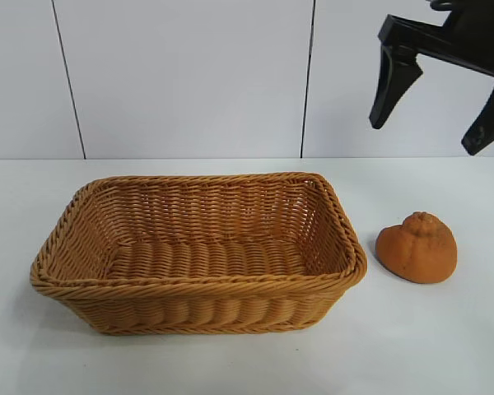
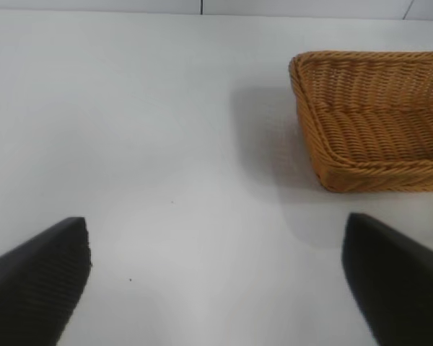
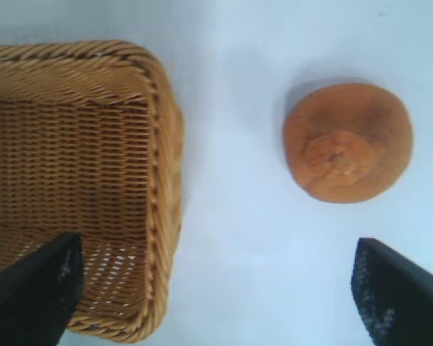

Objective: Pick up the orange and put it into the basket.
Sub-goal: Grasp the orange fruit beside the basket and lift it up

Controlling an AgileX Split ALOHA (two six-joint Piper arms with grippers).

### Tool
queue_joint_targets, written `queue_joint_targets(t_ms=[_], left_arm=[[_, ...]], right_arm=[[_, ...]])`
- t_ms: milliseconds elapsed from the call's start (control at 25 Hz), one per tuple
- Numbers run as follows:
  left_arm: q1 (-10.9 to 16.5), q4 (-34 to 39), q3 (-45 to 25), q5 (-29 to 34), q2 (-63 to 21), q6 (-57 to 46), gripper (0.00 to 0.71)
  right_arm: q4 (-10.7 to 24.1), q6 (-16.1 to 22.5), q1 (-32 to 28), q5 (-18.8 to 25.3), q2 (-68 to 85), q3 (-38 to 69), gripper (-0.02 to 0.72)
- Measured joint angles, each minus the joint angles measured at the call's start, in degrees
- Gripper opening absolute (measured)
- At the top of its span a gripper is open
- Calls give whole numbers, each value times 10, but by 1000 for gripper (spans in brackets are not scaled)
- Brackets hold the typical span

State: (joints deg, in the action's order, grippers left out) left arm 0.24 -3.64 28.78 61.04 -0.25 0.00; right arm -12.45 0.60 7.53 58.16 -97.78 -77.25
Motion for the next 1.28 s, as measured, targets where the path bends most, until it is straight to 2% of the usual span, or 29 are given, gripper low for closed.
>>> queue_joint_targets(t_ms=[120, 440, 960, 1080, 1160, 1280], left_arm=[[0, 0, 0, 0, 0, 0, 673], [0, 0, 0, 1, 0, 0, 673], [0, 0, 0, 0, 0, 0, 673], [0, 0, 0, 0, 0, 0, 673], [0, 0, 0, 0, 0, 0, 673], [0, 0, 0, 0, 0, 0, 673]], right_arm=[[3, 0, -23, 4, -8, 0, 694], [4, 0, -28, -6, -68, 0, 694], [-7, 0, -28, -100, -226, 0, 692], [-7, 0, -28, -107, -234, 0, 603], [-7, 0, -28, -108, -235, 0, 501], [-7, 0, -28, -107, -235, 0, 283]])
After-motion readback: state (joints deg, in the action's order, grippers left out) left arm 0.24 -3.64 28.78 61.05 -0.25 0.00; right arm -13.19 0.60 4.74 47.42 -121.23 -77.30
